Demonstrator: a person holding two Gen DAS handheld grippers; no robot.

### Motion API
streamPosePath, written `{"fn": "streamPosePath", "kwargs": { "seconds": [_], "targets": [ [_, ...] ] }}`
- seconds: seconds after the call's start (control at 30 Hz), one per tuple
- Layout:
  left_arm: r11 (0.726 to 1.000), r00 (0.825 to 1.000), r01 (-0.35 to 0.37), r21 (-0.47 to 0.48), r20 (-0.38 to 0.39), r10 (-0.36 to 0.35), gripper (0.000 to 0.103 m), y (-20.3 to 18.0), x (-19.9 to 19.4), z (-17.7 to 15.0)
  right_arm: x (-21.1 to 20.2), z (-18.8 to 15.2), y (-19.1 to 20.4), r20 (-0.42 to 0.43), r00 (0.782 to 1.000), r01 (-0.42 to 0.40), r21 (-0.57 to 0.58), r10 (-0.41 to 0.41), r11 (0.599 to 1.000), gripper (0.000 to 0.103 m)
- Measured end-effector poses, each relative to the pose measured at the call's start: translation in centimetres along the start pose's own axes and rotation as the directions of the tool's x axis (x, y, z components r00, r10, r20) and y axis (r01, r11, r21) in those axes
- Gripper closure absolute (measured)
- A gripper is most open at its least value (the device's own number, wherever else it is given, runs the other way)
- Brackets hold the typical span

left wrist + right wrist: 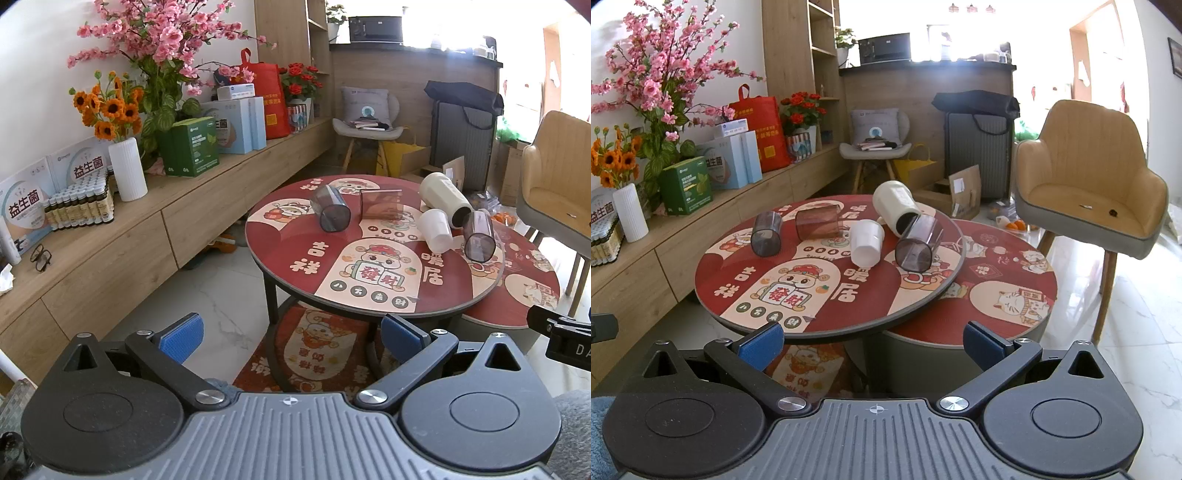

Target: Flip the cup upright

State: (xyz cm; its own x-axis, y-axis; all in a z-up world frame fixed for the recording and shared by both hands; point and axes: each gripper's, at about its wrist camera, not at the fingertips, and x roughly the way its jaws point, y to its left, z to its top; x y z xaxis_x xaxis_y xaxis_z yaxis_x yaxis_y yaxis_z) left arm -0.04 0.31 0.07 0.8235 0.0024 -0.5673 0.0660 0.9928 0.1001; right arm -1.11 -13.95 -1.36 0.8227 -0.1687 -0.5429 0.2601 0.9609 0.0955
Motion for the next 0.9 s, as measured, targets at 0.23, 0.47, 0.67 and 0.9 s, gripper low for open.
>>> {"fn": "streamPosePath", "kwargs": {
  "seconds": [0.23, 0.47, 0.67, 0.9],
  "targets": [
    [1.000, 1.000, -0.001, 0.002, 0.000, 0.001, 0.000, -0.10, 0.02, 0.01, 0.08, 0.01, -0.04, -0.002, 1.000, -0.001, 0.002, 0.001, 1.000, 0.000],
    [1.000, 1.000, 0.000, 0.002, 0.000, 0.000, 0.000, -0.11, 0.02, -0.02, 0.09, 0.04, -0.02, -0.002, 1.000, 0.000, 0.003, 0.000, 1.000, 0.000],
    [1.000, 1.000, -0.001, 0.002, 0.000, 0.001, 0.000, -0.14, 0.04, -0.03, 0.18, 0.05, -0.04, -0.004, 1.000, 0.000, 0.004, 0.000, 1.000, 0.000],
    [1.000, 1.000, -0.001, 0.002, -0.001, 0.001, 0.000, -0.12, 0.05, -0.01, 0.23, 0.08, -0.02, -0.005, 1.000, 0.000, 0.005, 0.000, 1.000, 0.000]
  ]
}}
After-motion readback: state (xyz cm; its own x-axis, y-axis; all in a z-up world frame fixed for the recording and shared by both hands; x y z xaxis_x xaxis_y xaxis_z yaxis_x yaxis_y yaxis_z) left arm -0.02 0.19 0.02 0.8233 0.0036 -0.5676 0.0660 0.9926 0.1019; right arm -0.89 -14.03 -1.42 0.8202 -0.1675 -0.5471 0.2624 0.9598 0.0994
